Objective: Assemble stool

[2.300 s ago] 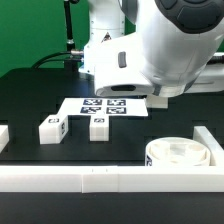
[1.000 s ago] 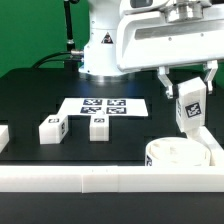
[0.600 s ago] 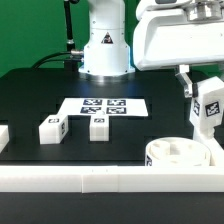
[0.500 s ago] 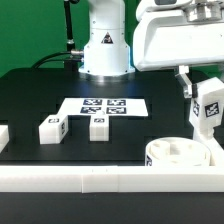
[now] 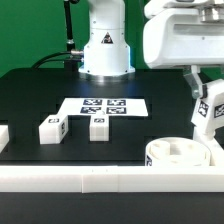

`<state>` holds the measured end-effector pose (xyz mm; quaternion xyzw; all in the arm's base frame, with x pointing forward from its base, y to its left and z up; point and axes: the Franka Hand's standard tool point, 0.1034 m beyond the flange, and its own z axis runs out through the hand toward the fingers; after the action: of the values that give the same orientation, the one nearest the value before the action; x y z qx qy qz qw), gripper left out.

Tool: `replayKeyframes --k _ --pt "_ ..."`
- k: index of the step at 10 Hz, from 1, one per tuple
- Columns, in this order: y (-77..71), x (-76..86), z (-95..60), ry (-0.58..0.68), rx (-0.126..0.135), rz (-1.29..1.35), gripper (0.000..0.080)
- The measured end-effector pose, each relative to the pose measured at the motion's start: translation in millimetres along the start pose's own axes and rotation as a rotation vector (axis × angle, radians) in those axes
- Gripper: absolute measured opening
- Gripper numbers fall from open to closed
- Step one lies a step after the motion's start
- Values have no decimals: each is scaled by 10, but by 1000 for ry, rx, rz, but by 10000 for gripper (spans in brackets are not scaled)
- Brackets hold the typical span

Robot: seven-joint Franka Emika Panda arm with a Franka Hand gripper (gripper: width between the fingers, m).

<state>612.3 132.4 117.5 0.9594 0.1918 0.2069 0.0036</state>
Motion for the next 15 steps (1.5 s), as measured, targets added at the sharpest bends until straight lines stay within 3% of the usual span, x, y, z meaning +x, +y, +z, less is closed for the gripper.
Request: replayKeyframes --k 15 --pt "79 -242 184 0 -9 -116 327"
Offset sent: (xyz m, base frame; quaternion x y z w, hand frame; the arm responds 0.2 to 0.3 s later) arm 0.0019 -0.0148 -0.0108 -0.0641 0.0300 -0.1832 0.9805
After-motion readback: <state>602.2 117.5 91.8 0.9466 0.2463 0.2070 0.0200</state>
